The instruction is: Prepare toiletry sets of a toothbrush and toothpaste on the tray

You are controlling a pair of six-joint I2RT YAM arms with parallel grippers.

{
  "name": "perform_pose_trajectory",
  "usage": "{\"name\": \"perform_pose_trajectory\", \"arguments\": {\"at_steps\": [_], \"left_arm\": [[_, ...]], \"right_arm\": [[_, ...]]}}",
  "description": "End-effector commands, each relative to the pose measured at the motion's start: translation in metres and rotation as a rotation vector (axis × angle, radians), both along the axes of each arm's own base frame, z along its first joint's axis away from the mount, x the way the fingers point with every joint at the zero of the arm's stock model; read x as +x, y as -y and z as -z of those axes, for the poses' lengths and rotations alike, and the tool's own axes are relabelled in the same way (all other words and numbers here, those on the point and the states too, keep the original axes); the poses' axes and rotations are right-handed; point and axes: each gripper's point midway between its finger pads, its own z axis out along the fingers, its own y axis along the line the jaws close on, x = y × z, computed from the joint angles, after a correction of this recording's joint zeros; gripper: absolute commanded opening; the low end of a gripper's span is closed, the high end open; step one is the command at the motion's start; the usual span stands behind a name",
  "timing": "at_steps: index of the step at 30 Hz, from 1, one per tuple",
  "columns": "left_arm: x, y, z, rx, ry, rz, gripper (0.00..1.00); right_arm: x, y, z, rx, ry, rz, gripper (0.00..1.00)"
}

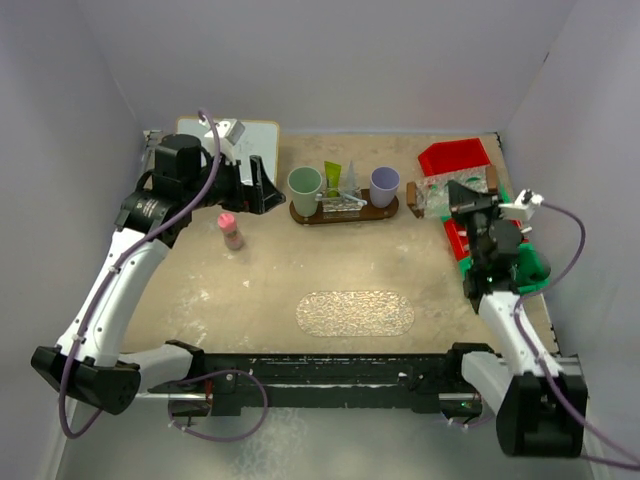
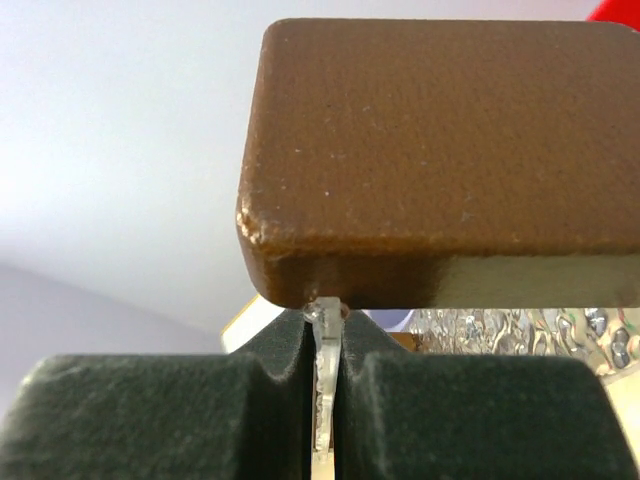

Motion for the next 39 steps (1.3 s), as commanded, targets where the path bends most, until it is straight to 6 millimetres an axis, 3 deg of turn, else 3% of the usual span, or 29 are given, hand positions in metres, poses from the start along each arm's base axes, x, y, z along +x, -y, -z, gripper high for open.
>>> {"name": "perform_pose_trajectory", "arguments": {"at_steps": [1, 5, 8, 17, 29, 39], "left_arm": [[-0.005, 0.019, -0.022, -0.072, 0.04, 0.052, 0.93], [-0.008, 0.027, -0.023, -0.071, 0.036, 0.079, 0.93], [-0.011, 0.028, -0.022, -0.069, 0.033, 0.083, 0.93], [-0.019, 0.024, -0.021, -0.054, 0.027, 0.082, 0.93], [-0.022, 0.022, -0.019, -0.04, 0.028, 0.086, 0.93], [-0.025, 0.02, -0.015, -0.032, 0.027, 0.085, 0.93]], "right_arm": [[-0.035, -0.038, 0.026, 0.171, -0.067, -0.112, 0.0], [-0.049, -0.095, 0.051, 0.225, -0.121, -0.238, 0.0], [-0.053, -0.124, 0.071, 0.304, -0.147, -0.242, 0.0], [-0.051, -0.171, 0.107, 0.508, -0.144, -0.071, 0.0], [-0.06, -0.208, 0.137, 0.639, -0.049, -0.02, 0.0], [-0.077, -0.205, 0.176, 0.598, -0.122, -0.026, 0.0]]}}
